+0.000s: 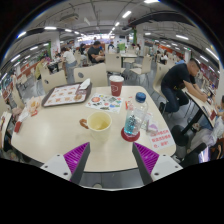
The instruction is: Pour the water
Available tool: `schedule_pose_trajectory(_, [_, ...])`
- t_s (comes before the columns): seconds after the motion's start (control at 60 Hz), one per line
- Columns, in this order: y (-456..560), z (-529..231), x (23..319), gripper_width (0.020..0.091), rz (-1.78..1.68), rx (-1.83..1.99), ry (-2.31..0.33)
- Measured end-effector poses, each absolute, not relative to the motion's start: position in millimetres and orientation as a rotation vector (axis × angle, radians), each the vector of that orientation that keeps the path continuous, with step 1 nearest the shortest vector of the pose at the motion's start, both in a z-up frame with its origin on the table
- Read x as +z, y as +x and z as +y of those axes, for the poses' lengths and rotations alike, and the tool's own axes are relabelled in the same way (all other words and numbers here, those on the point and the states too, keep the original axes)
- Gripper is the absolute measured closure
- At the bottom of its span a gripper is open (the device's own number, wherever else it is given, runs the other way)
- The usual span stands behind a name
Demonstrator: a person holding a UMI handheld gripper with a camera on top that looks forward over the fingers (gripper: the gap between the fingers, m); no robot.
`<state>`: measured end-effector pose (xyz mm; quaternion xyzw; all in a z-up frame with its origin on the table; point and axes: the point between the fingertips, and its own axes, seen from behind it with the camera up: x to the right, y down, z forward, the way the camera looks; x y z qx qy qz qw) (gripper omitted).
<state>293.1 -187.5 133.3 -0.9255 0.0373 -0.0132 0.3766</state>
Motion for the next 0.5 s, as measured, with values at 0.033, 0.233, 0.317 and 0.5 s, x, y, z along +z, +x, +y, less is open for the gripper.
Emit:
schedule_pose_trajectory(0.033, [287, -188, 137, 0.0251, 0.091, -0.036, -2.36])
schedule_pose_trajectory(0.233, [253, -188, 147, 0.0253, 0.028, -0.019, -2.358])
schedule_pose_trajectory(0.317, [247, -186, 147, 0.0251, 0.017, -0.022, -2.355])
schedule_pose_trajectory(0.5, [232, -178, 150, 0.025, -0.012, 0.0, -2.34])
